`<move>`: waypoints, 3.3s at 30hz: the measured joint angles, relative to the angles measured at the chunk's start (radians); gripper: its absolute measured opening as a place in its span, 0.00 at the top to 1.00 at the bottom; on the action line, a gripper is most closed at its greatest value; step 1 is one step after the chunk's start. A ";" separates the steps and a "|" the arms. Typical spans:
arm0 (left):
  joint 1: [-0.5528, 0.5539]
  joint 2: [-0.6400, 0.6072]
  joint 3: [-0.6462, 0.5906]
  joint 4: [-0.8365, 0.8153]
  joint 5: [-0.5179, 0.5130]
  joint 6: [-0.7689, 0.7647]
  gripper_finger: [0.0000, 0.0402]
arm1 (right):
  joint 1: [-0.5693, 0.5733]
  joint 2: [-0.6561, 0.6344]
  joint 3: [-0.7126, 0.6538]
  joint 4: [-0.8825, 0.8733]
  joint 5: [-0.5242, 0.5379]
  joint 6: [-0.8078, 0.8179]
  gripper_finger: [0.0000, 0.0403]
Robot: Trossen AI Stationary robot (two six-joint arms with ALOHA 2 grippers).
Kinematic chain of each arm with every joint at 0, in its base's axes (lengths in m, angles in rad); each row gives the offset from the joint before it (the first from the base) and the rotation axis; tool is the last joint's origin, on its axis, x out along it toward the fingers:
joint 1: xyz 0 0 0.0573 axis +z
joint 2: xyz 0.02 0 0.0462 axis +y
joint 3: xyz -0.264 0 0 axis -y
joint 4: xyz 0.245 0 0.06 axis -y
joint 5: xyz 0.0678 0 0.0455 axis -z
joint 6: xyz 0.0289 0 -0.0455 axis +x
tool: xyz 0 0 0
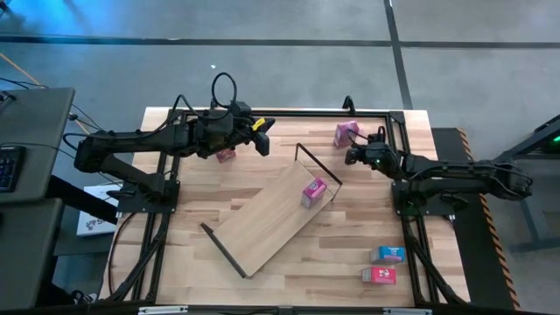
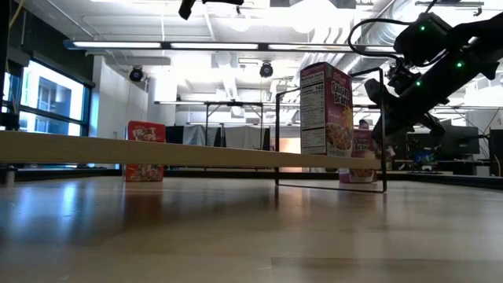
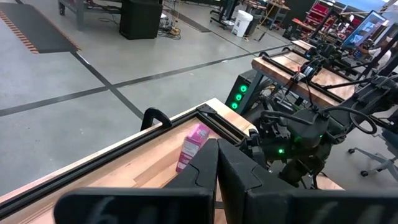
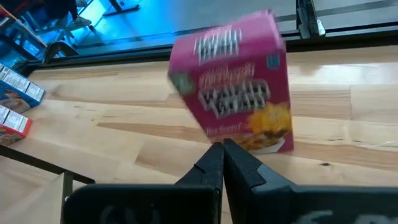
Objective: Stack cereal on shelf
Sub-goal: Put the purple cereal box on the shelf aligned with the other purple cereal box
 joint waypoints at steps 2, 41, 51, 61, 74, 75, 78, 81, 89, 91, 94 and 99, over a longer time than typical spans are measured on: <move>0.000 0.000 0.000 0.000 0.000 0.000 1.00 | 0.000 0.000 0.000 0.000 0.000 -0.001 1.00; 0.139 -0.119 0.001 -0.096 0.142 0.228 1.00 | -0.277 0.827 1.376 -1.372 -0.417 -1.414 0.24; 0.139 -0.112 0.000 -0.096 0.143 0.229 1.00 | -0.280 0.855 1.232 -1.266 -0.358 -1.595 0.24; 0.139 -0.113 0.000 -0.095 0.143 0.223 1.00 | -0.288 0.855 1.166 -1.137 -0.281 -1.619 0.24; 0.138 -0.113 0.000 -0.098 0.143 0.218 1.00 | -0.338 0.958 1.165 -1.163 -0.305 -1.641 0.24; 0.138 -0.113 0.000 -0.098 0.143 0.218 1.00 | -0.341 0.963 1.165 -1.163 -0.308 -1.636 0.24; 0.138 -0.113 0.000 -0.098 0.143 0.206 1.00 | -0.347 0.967 1.165 -1.162 -0.327 -1.632 0.28; 0.138 -0.113 0.000 -0.098 0.143 0.200 1.00 | -0.347 0.967 1.165 -1.161 -0.303 -1.634 0.37; 0.138 -0.113 0.000 -0.098 0.143 0.193 1.00 | -0.346 0.967 1.165 -1.178 -0.321 -1.616 0.64; 0.138 -0.113 0.000 -0.098 0.143 0.193 1.00 | -0.346 0.958 1.165 -1.190 -0.324 -1.616 0.68; 0.138 -0.113 0.000 -0.099 0.143 0.208 1.00 | -0.346 0.936 1.191 -1.237 -0.327 -1.597 0.70; 0.138 -0.130 -0.001 -0.101 0.143 0.237 1.00 | -0.346 0.867 1.288 -1.287 -0.327 -1.534 0.71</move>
